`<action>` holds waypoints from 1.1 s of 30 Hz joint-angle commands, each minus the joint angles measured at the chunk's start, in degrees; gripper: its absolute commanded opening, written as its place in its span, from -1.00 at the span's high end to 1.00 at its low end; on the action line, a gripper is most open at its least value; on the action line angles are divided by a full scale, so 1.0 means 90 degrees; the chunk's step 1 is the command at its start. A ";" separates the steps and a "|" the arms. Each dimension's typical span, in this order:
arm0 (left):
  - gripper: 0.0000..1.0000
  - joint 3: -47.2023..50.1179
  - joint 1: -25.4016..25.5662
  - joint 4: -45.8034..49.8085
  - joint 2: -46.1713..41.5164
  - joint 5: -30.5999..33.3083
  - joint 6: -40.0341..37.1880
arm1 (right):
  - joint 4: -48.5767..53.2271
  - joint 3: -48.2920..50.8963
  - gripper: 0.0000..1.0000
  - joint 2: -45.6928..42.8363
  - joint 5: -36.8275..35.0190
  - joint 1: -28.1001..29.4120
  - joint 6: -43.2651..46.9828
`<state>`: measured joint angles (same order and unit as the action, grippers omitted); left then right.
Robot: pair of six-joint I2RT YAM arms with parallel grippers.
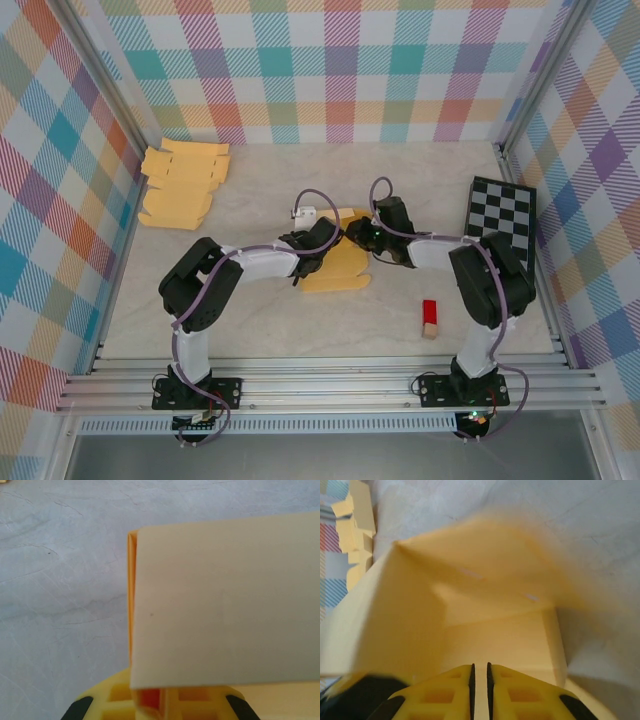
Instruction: Fold the paper box
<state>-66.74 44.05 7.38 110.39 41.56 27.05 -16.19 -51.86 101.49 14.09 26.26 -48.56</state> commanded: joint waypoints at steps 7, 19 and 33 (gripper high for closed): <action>1.00 -0.0128 -0.0032 0.0286 0.0182 -0.0130 -0.0116 | 0.2067 -0.0117 0.59 -0.1612 -0.0163 -0.0598 0.1722; 1.00 -0.0031 -0.0033 0.0158 0.0132 -0.0253 -0.0229 | 0.3316 -0.1303 0.20 -0.0757 -0.1252 -0.1853 0.4843; 1.00 -0.0035 -0.0034 0.0108 0.0137 -0.0294 -0.0237 | 0.4842 -0.2985 0.01 0.1053 0.0964 -0.1518 0.6417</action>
<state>-67.33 44.05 7.09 110.54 39.90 26.76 21.45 -75.72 109.58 16.62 10.59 4.21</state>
